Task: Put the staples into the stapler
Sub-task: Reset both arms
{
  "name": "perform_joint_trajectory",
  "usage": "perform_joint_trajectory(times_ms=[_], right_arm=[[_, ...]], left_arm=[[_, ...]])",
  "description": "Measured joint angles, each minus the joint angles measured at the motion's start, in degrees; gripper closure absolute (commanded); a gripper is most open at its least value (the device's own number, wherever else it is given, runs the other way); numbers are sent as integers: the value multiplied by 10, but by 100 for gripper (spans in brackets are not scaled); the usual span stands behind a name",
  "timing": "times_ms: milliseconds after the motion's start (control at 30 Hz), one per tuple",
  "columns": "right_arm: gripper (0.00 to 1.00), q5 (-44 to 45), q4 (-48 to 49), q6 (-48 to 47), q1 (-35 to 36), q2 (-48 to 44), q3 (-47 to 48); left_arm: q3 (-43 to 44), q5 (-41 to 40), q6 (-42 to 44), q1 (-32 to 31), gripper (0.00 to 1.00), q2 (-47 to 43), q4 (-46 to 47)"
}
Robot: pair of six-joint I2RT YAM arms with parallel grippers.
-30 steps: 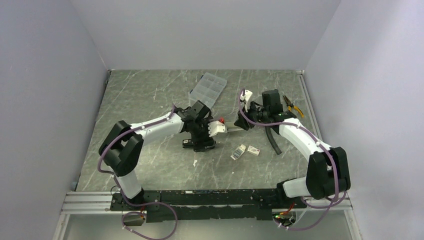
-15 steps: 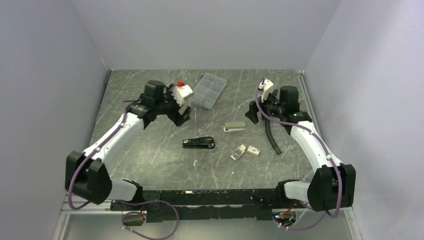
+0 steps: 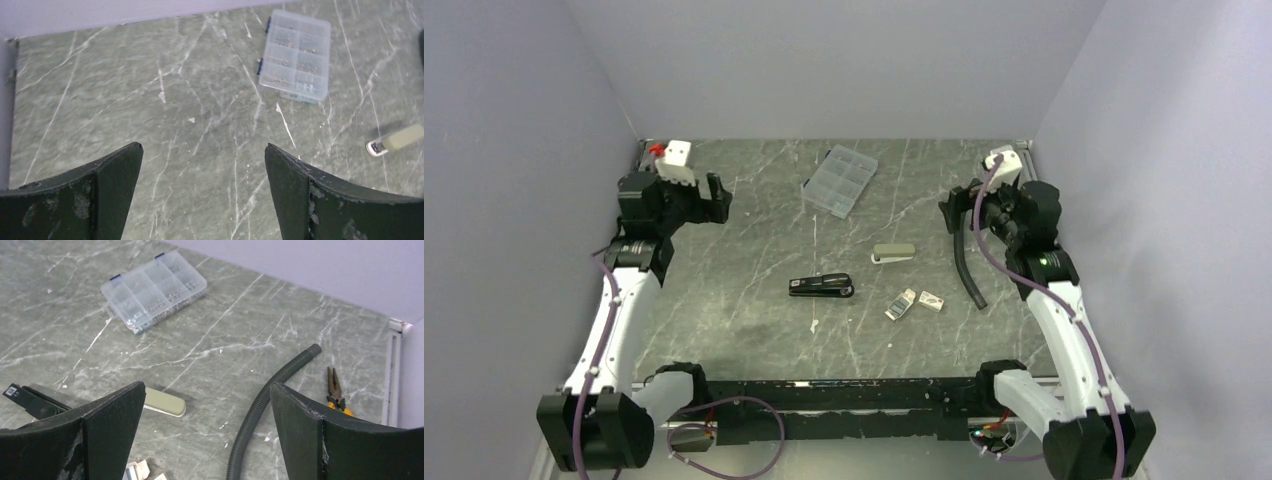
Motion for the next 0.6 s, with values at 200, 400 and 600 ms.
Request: perform_joint_trajectory(times_ms=[200,400,600], right_arm=[[0,-1,19,10,-8,-61,-23],[0,-5,19,14,-8,-42,-23],[0,-5,19,14,-9,-41,-23]], left_arm=[[-47,2,-34,55,3,-80,10],[-47,12,-14,82,3,-121,8],[-47,35,1,92,3,-120,2]])
